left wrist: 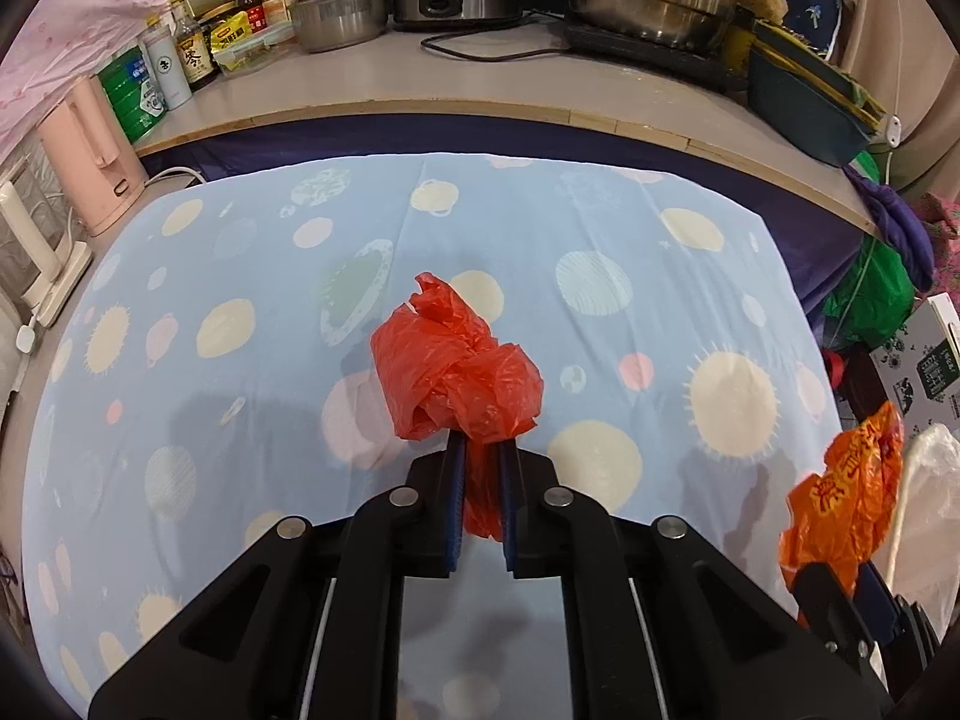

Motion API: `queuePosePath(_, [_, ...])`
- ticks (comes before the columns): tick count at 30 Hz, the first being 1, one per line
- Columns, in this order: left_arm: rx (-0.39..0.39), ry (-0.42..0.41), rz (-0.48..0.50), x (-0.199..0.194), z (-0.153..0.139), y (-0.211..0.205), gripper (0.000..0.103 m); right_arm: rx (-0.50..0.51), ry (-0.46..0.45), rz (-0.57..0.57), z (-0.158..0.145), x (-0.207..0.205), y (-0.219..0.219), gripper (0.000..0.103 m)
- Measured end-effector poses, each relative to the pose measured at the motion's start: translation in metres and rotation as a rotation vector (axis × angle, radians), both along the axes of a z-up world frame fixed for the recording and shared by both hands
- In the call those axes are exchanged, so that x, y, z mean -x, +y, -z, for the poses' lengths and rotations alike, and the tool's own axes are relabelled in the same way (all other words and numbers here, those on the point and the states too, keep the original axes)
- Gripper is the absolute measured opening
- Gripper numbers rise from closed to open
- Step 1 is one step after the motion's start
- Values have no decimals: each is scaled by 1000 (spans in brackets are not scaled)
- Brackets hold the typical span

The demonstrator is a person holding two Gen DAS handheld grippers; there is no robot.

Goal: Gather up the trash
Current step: 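Carry the red and orange bags over the bin and open both tools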

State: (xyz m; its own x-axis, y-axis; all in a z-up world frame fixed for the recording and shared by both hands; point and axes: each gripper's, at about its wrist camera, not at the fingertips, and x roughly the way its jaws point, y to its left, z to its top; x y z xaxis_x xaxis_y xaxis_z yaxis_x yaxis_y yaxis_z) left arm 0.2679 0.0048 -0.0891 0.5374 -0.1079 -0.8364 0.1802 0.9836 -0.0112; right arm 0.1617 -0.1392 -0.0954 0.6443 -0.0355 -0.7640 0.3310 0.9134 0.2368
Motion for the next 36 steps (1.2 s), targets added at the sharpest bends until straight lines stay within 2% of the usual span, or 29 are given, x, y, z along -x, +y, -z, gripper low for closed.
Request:
queuePosePath(16, [33,-65,92,112,-56,-7,9,21,-75,5,-44,83,4,32])
queuePosePath(29, [31,-73,172,185,-67,-27,9,34,-105,47,-61,149,-12,32])
queuePosePath(36, [22,-70,224,209,-67,-45,9,42,-113,82,-66,173,-26,32])
